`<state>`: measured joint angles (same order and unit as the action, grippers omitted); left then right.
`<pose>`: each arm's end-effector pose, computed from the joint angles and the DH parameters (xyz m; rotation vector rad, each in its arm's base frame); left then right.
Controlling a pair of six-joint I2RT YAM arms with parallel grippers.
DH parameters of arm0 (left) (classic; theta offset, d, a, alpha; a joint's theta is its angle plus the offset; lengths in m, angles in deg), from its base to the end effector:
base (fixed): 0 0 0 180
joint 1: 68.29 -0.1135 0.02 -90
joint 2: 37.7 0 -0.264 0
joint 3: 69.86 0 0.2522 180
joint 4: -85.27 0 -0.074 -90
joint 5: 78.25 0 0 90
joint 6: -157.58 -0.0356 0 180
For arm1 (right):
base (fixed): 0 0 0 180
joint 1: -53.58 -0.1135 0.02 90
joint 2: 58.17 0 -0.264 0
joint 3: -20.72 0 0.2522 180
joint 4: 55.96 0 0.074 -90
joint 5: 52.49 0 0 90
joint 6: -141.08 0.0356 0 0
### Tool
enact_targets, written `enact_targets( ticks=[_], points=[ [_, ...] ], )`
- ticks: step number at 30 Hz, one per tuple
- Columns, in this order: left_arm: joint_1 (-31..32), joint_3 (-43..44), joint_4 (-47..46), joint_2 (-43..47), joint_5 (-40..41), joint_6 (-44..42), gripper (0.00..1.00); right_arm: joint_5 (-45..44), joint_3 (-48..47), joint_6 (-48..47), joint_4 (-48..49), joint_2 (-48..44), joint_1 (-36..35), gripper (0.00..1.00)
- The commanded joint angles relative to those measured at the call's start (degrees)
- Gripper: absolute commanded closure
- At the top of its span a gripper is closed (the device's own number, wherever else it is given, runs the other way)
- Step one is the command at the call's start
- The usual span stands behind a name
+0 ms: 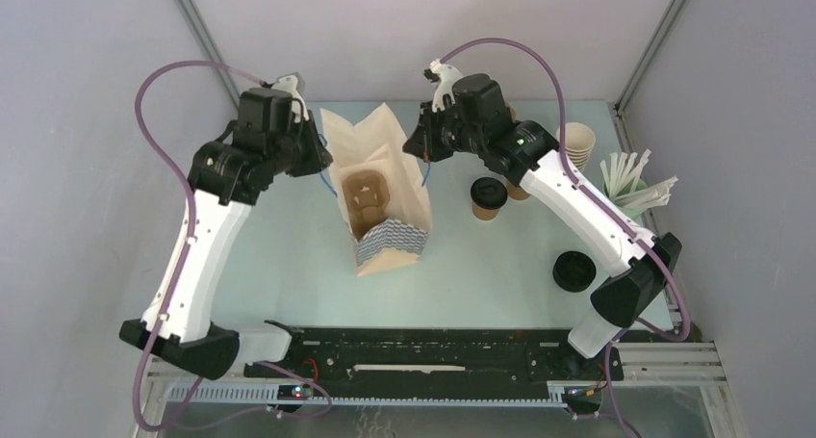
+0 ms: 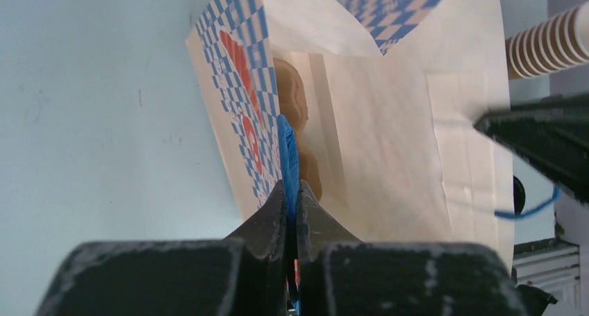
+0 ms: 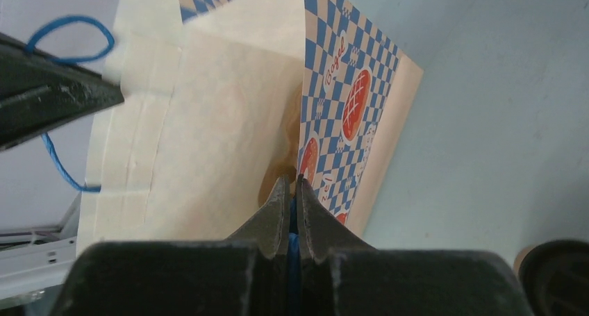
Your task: Pack the takeout coffee
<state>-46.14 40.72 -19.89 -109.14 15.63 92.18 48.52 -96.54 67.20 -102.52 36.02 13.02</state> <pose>0.2051 -0.0809 0.4591 -0.0859 2.2169 -0.3824 0.2776 0.2466 0.4322 -0.5647 1.9908 0.8181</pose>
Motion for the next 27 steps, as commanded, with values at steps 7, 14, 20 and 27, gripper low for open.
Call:
enact_targets(
  ticks=[7, 14, 20, 27],
  points=[
    [-3.93, 1.83, 7.16, -4.05, -9.13, 5.78, 1.0, -3.27, -15.09, 6.46, -22.78, 7.25, 0.57, 1.0],
    [-4.43, 0.69, 9.14, -5.5, -11.42, 6.13, 1.0, 5.86, -21.58, 3.17, -28.45, 12.8, 2.43, 1.0],
    [-4.49, -2.23, 8.89, -0.79, -13.49, 6.33, 0.74, 16.42, -32.69, -5.33, -32.6, 20.09, 5.46, 1.0],
    [-4.41, 4.04, 12.56, 4.64, 2.86, 4.29, 0.15, 26.57, -34.48, -18.24, -33.78, 23.72, 5.77, 1.0]
  ],
)
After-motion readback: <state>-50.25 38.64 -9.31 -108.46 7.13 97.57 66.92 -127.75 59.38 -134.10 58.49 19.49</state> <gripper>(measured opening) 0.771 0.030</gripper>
